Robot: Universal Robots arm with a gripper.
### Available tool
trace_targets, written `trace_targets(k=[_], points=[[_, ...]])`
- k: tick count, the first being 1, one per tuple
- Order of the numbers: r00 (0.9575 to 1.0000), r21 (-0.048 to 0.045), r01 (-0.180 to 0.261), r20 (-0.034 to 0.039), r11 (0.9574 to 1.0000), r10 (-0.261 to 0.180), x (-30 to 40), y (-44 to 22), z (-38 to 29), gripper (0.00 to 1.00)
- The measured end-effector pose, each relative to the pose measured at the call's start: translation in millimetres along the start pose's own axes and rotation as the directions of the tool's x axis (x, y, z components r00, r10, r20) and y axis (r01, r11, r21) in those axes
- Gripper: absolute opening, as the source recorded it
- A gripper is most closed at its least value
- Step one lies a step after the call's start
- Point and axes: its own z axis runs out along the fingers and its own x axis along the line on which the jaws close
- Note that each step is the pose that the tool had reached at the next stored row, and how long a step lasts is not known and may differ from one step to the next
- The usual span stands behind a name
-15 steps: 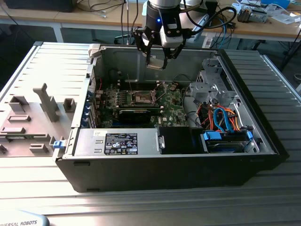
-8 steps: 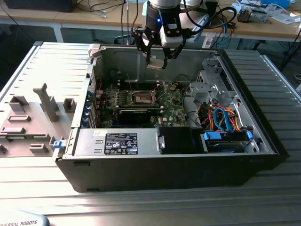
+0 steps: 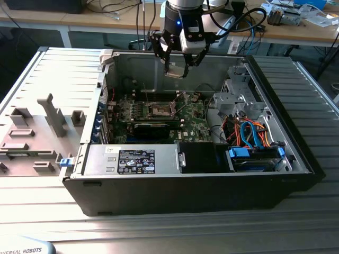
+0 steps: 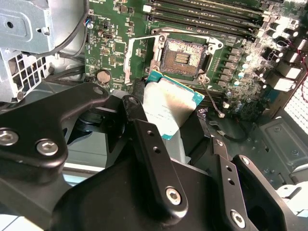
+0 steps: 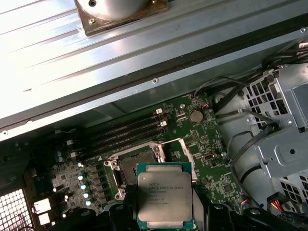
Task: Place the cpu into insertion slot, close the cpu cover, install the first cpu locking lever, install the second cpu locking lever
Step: 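Place the cpu into insertion slot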
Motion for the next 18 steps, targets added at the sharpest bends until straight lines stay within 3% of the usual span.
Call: trace_targets(k=[18], points=[[1.0000,-0.0002,-0.010,0.0008,1.0000,0.010,0.0,0.0,0.0,0.54]])
